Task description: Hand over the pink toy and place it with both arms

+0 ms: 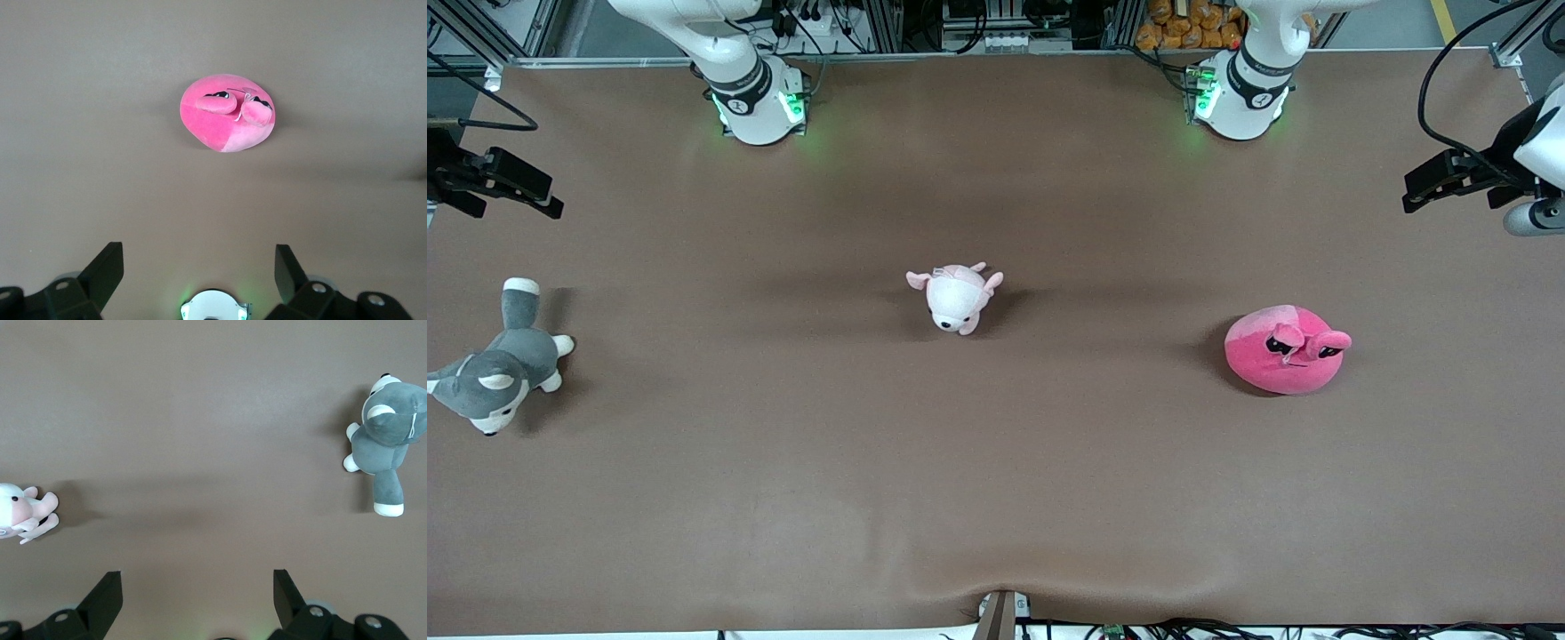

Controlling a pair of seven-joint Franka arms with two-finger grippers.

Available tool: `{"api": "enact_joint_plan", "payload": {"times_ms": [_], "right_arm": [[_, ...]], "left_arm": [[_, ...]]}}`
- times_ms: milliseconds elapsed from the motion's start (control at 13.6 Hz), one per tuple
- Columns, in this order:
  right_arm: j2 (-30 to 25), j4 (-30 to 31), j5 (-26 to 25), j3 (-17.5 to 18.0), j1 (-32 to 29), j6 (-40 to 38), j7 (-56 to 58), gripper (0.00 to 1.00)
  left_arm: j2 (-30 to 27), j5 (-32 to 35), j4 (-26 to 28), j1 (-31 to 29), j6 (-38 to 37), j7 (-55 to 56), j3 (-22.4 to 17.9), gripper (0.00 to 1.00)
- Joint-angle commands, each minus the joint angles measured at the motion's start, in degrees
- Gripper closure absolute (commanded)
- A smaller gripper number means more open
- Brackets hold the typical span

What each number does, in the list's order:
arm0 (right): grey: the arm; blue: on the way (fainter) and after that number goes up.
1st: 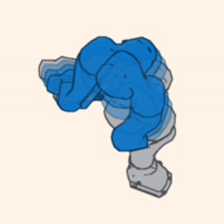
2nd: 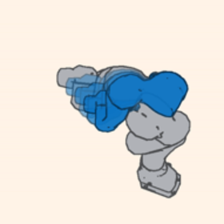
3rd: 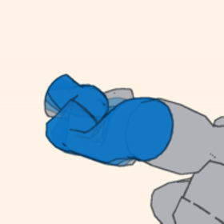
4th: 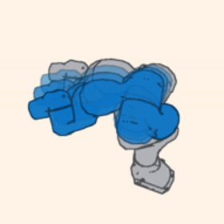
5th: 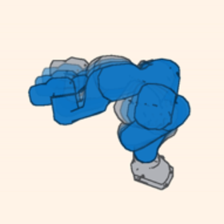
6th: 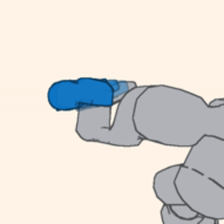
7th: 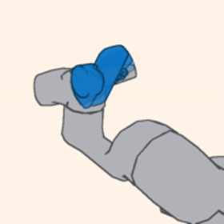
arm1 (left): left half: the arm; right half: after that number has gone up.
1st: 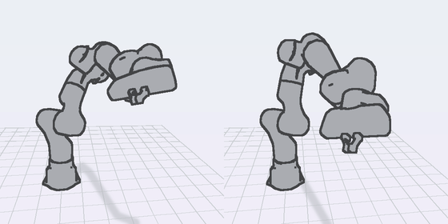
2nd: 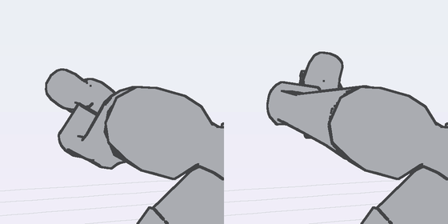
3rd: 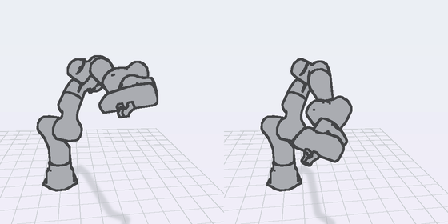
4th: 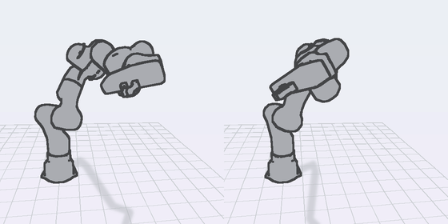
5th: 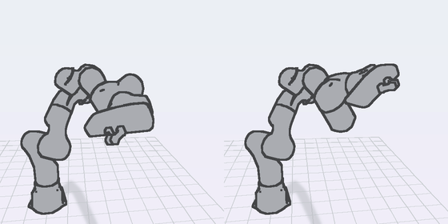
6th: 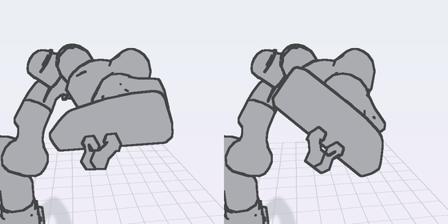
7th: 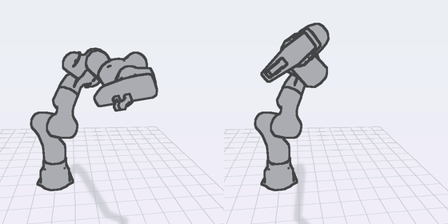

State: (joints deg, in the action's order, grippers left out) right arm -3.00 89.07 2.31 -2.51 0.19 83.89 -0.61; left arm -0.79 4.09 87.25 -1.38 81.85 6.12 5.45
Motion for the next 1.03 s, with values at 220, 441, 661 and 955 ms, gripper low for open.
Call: {"api": "enact_joint_plan", "payload": {"times_ms": [220,441,661,955], "right_arm": [[-0.43,-0.22,0.67,-0.22,0.07,-0.13,0.43,0.00],[-0.43,-0.22,0.67,-0.22,0.07,-0.13,0.43,0.00],[-0.43,-0.22,0.67,-0.22,0.16,-0.13,0.43,0.00],[-0.43,-0.22,0.76,-0.22,0.25,-0.13,0.43,0.00]], "left_arm": [[-0.53,-0.84,0.63,-0.03,0.33,0.74,0.27,0.00],[-1.76,-0.84,1.34,0.06,0.59,0.39,0.35,0.00],[-2.03,-0.84,1.52,0.06,2.43,-0.84,0.35,0.00],[-1.85,-0.67,1.17,0.06,4.72,-2.60,0.27,0.00]]}}
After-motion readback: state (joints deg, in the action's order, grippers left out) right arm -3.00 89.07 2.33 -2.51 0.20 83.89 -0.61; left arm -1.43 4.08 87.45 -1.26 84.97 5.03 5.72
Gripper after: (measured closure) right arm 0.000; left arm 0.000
